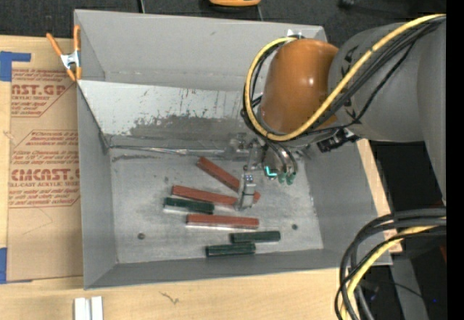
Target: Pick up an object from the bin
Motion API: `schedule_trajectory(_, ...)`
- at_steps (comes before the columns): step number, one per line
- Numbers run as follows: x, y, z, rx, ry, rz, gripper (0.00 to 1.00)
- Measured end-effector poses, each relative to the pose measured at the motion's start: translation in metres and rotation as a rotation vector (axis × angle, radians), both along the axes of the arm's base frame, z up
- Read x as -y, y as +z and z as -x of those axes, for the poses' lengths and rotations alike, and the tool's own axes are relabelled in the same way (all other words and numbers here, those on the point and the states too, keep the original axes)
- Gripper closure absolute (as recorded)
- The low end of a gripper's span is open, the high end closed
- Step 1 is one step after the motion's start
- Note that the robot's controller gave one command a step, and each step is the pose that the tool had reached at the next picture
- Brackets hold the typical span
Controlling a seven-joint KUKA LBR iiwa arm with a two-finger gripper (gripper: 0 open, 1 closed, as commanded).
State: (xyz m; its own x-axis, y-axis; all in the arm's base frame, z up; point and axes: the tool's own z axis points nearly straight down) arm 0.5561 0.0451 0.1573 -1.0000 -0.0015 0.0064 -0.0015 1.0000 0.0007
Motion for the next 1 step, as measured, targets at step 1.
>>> schedule_trajectory(1,0.0002,0.0043,-0.0019,0.007,-0.001,0.0,0.0)
